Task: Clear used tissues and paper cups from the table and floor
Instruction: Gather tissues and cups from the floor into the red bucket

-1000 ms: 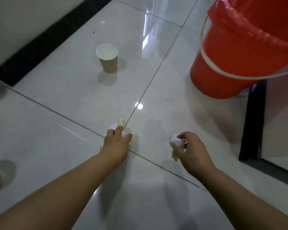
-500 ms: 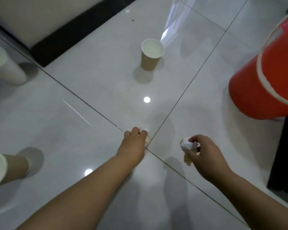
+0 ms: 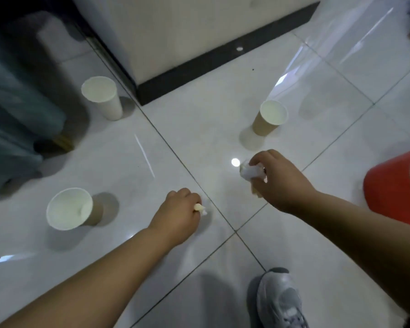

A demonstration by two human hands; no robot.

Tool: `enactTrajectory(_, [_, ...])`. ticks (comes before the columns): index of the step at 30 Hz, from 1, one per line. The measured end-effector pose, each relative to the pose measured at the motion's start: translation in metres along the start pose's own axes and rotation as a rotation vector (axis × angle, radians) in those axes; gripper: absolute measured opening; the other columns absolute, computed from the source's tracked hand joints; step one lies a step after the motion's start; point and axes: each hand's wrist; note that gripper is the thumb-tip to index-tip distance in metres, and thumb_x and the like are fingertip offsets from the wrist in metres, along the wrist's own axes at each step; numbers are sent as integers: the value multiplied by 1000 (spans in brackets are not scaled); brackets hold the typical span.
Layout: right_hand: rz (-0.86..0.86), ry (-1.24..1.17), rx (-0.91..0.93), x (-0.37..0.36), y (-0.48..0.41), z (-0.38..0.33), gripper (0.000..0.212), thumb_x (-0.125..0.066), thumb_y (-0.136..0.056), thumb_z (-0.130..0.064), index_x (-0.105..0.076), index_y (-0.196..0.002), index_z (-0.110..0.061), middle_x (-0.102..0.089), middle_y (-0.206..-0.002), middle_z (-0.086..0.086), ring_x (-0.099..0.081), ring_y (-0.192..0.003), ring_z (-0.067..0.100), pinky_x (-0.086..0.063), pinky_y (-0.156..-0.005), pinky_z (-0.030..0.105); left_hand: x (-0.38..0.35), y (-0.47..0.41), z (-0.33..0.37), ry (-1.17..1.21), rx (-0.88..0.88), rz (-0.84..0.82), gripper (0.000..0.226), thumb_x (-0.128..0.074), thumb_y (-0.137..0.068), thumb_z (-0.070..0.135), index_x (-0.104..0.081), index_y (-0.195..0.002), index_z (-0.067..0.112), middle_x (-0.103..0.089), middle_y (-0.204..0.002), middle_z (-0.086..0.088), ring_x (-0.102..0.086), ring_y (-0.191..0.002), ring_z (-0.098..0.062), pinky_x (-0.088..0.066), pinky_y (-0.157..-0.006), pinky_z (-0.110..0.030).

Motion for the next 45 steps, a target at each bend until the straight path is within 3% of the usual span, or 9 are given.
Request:
enactTrajectory(8, [-57,-79,181,-46,-57,-60,18,-58,-85,-20,-50,-102,-22,-53,-106,-1,-57,-80,13,-44,-64,21,72,67,-45,-39,190,315,23,-40,-77,49,-47,-78,27,-48,-83,9,-45,-80,-16,-35,-62,-27])
enactTrajectory(12, [-165,-105,254,-81,-59,-92,39,-52,-90,-23,-46,-128,-27,-46,-120,-1,-55,-93,18,-44,-79,26,84,108,-64,25,398,496,35,-54,-82,58,-48,-74,25,-47,-79,10,-48,-72,-14,-40,-61,-27])
enactTrajectory(16, [-216,-74,316,-103,-65,-121,36,-51,-92,-22,-49,-127,-24,-39,-116,-2,-52,-91,18,-38,-79,23,78,131,-97,26,548,521,9,-60,-87,23,-54,-94,20,-50,-99,4,-57,-89,-25,-46,-71,-31])
enactTrajectory(18, [-217,-127,298,-114,-70,-134,29,-52,-92,-19,-48,-121,-23,-34,-115,-3,-53,-83,16,-45,-74,25,72,135,-114,54,611,531,26,-58,-85,14,-55,-110,24,-48,-112,2,-58,-93,-26,-51,-77,-35])
enactTrajectory(21, [-236,-222,274,-129,-72,-142,20,-51,-92,-13,-45,-107,-25,-30,-115,-1,-53,-80,14,-53,-74,28,64,129,-130,55,658,562,46,-64,-83,25,-51,-126,27,-46,-122,2,-59,-98,-26,-52,-82,-37])
enactTrajectory(25, [-238,-245,298,-139,-71,-132,10,-45,-96,-13,-45,-103,-21,-27,-113,-3,-45,-81,0,-40,-59,0,51,110,-144,-13,709,374,60,-71,-74,47,-51,-129,31,-43,-130,5,-53,-108,-27,-50,-89,-38])
enactTrajectory(29, [-245,-249,257,-144,-70,-108,8,-42,-98,-15,-45,-105,-17,-30,-116,0,-45,-82,2,-36,-60,2,36,99,-152,-98,705,329,27,-57,-88,33,-64,-113,26,-54,-119,1,-53,-101,-28,-49,-82,-35])
enactTrajectory(34, [-205,-256,142,-132,-80,-73,12,-50,-92,-10,-49,-104,-11,-46,-113,8,-49,-81,9,-37,-63,12,34,81,-136,-110,549,459,19,-59,-87,24,-68,-102,16,-61,-106,-5,-55,-90,-34,-40,-71,-30])
enactTrajectory(45, [245,-193,-154,-56,-111,30,45,-67,-85,-26,-48,-124,-16,-44,-128,10,-51,-109,27,-45,-93,37,59,-27,-29,-67,372,357,54,-53,-78,65,-63,-104,19,-48,-115,3,-55,-97,-22,-51,-82,-32])
Point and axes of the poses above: each hand's wrist, its own y-axis away from the middle knuckle, its own x-axis out of the back of the hand, z = x × y
